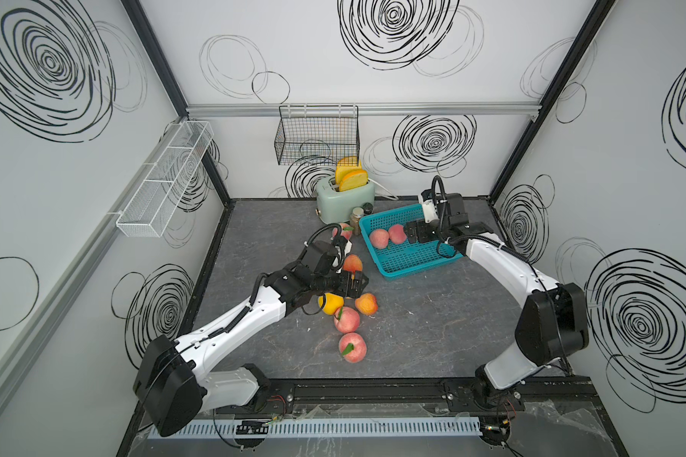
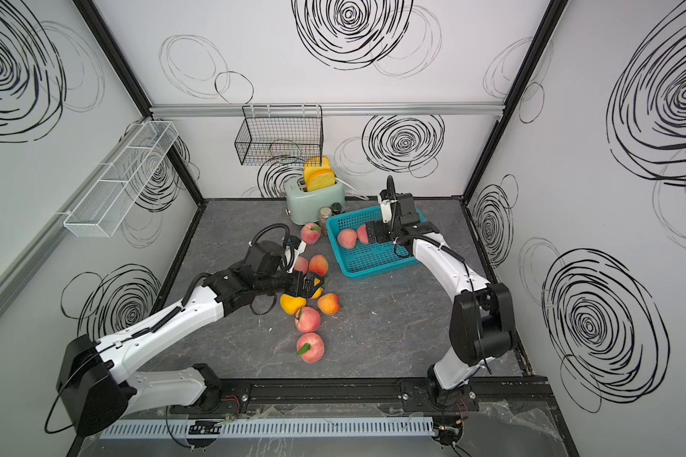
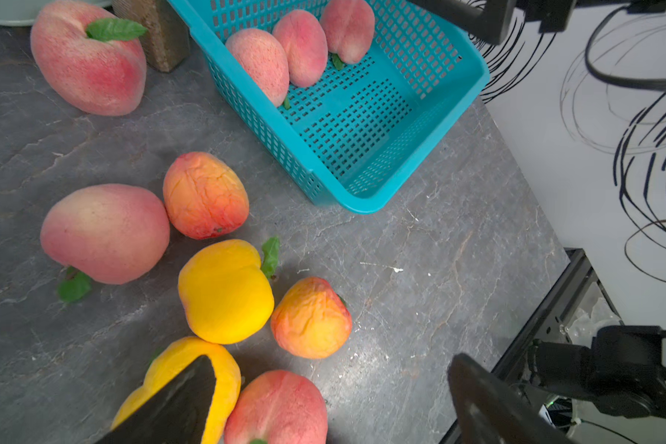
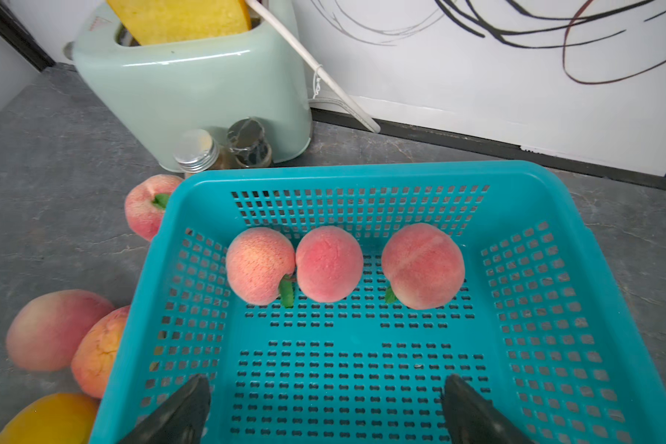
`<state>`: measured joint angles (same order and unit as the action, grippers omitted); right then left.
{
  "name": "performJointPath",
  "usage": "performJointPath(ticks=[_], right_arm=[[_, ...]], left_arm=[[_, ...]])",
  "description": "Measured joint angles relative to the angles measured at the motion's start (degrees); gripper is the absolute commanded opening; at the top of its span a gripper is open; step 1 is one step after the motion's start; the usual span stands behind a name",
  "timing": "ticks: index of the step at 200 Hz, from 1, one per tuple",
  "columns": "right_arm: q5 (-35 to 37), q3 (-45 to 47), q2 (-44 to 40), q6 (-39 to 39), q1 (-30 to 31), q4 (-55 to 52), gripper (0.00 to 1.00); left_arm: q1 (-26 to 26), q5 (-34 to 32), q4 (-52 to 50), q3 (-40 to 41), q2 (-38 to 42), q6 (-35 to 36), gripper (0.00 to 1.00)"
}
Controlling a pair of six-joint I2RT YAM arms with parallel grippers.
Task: Put the peaches into the basket
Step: Place the peach in the basket.
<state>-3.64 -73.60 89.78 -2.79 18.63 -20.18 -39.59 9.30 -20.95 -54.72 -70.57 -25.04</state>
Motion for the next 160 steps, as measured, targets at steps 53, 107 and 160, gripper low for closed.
performJointPath(ticks=[53,107,160], right_arm=[[-0.2,7.8,-10.7,-0.9,5.0,-2.5,0.98],[-1.3,17.2,-23.1,-4.8,9.1,-4.1,0.99],[-3.5,23.1,-29.8,-9.4,14.7,-5.4,0.99]], left_arm=[[-7.4,-3.4,-3.8,3.7,4.9,-4.1,0.98],[-15.0,-6.6,-6.6,6.9,7.7,-10.0,0.98],[-23.2,-10.6,-9.2,9.4,8.2,-16.3,0.98]])
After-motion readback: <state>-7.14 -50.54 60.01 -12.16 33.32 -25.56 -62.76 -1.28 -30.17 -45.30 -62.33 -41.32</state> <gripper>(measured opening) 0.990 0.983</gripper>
